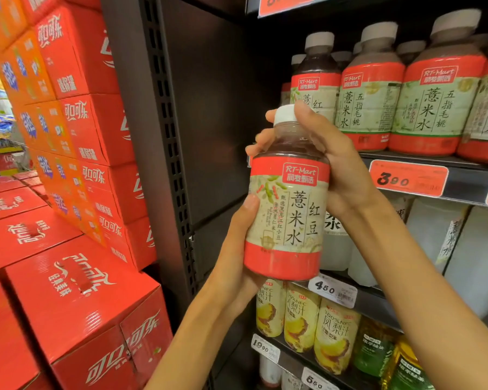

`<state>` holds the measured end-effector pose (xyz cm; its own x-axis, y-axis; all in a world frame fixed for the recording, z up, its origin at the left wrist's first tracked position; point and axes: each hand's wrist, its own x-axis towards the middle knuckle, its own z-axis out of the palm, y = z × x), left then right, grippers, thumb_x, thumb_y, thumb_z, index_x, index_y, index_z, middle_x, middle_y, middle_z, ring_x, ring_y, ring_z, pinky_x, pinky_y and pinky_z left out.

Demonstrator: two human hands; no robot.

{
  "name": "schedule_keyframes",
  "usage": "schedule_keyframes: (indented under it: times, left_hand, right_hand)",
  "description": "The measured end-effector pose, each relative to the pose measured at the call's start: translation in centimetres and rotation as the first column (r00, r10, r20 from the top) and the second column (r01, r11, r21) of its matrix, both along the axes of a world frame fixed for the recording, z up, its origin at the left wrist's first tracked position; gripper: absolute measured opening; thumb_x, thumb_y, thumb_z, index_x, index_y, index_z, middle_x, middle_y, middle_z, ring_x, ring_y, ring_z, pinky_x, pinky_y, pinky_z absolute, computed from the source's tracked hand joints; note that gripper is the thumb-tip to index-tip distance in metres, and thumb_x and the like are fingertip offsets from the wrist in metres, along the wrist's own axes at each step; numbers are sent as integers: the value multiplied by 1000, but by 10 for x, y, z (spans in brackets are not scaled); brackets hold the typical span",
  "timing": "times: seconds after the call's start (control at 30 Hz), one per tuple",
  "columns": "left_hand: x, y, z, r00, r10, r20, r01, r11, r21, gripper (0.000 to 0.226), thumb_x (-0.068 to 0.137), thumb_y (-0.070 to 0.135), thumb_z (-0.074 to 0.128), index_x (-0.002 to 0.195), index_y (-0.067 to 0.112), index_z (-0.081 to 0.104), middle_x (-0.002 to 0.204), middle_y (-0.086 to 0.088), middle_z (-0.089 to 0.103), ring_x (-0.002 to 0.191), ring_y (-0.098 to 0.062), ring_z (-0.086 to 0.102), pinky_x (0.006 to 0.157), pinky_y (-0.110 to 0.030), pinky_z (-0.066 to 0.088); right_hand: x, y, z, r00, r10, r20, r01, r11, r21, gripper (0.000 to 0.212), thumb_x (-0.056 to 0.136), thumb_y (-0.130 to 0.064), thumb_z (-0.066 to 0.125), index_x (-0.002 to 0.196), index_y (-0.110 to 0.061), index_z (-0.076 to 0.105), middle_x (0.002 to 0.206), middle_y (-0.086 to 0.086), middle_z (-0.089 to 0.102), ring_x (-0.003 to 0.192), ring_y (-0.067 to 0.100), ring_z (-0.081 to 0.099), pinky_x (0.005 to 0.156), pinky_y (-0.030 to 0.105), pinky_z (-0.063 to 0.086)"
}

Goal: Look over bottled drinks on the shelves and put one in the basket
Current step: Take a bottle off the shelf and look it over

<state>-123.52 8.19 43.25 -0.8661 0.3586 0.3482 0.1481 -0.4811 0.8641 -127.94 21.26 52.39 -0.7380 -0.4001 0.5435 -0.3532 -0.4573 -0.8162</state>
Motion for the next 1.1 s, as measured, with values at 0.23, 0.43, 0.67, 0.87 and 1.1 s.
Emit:
schedule_keyframes:
  times: [0.23,0.43,0.67,0.87,1.1]
  left_hand:
    - [-1,-5,19,966,201,-165,-232,952,-200,67,85,64,42,132,17,55,126,-5,66,117,-20,62,99,-38,50]
    - [2,8,14,942,298,-155,-328,917,-228,50,81,57,59,116,22,66,111,-2,73,103,-17,69,85,-31,56]
    - [13,-5,20,967,-141,214,104,979,177,74,75,60,60,129,10,59,123,-25,63,101,-38,67,72,-45,57]
    - [27,-19,29,899,-364,245,288,911,296,76,82,53,58,136,1,49,129,-27,58,112,-43,60,84,-53,54]
    - [26,-21,30,934,-282,220,267,959,99,72,78,51,56,130,1,53,119,-25,64,103,-40,66,85,-46,57]
  right_hand:
    - [-3,4,6,954,-298,-33,297,955,-20,31,91,-32,62,98,-2,65,80,6,74,82,23,71,75,34,56]
    - [-6,3,12,941,-338,-13,337,933,123,31,88,-41,64,91,-10,68,87,7,76,83,18,72,72,31,59]
    - [-9,-9,2,960,-138,245,119,989,92,20,90,-30,59,101,-13,61,104,19,58,99,30,57,101,46,45]
    - [-16,-21,0,896,-92,436,67,995,71,16,96,-26,51,88,-13,57,93,12,54,94,28,52,104,43,40]
    - [-20,-23,-5,830,-83,552,61,996,59,16,96,-26,51,99,-10,53,99,10,49,94,24,53,99,35,44]
